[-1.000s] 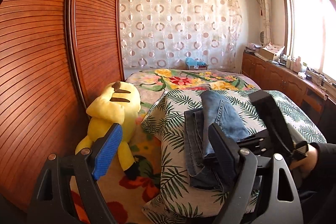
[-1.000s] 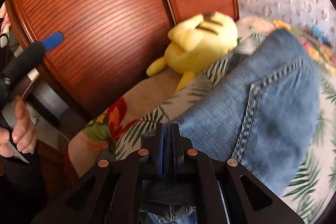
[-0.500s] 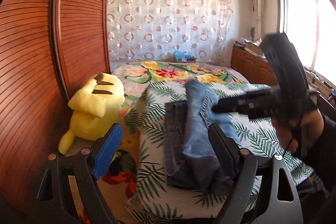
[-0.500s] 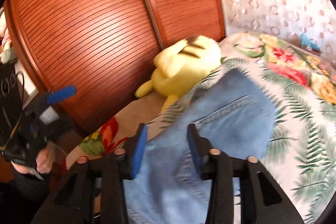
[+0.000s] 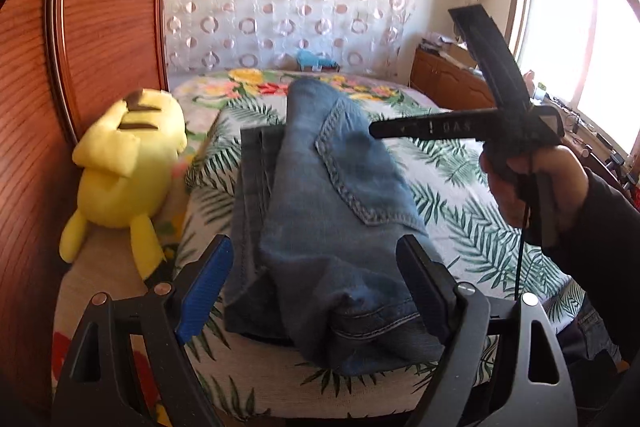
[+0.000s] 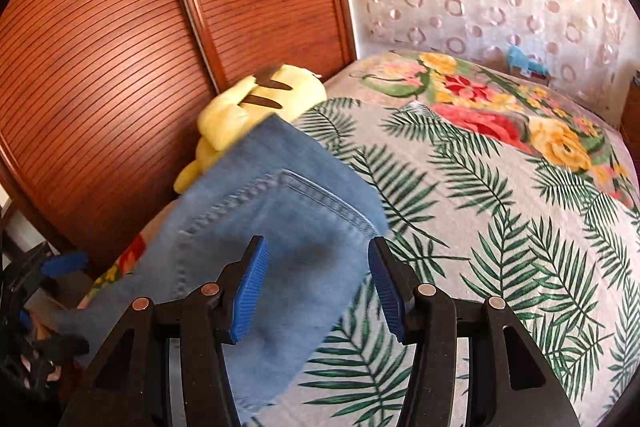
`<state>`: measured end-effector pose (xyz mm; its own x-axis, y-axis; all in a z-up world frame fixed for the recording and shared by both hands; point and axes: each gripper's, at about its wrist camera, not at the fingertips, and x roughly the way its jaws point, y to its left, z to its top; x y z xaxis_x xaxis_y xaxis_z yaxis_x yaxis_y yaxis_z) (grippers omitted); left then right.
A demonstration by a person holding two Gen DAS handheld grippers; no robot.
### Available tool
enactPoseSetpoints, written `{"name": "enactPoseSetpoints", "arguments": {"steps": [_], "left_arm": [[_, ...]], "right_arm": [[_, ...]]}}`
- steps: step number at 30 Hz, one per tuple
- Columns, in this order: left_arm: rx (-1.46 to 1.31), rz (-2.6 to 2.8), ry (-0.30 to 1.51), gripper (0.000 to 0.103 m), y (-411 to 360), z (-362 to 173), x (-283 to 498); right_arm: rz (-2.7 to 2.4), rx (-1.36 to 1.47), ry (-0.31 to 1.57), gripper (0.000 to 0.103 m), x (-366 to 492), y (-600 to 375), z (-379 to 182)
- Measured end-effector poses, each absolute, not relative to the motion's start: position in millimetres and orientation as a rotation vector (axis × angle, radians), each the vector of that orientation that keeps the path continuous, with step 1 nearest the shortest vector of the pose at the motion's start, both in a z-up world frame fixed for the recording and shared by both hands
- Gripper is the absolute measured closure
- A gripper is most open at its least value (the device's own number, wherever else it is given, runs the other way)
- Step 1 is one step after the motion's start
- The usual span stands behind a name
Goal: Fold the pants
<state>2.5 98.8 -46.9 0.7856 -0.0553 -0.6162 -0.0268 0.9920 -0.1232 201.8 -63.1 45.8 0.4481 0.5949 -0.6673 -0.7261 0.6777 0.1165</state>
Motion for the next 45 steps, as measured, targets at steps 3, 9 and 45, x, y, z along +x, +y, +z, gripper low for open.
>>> {"name": "enactPoseSetpoints", "arguments": {"steps": [3,9,45], "left_arm": [[-0.175,-0.031,0.695,0.019,100,-59,1],[-0.201,-0.007,0.724,0.019,101,-75,-1],[-0.184,0.014,0.575,0.088,179,-10,125]], "right_arm": [[0.831,-0.180,0.758,0.049,210,-55,43],[0.813,-0.128,0.799,0.034,241,-54,22],[0.894,-0.018,0.689,0.078,388,33,65]]}}
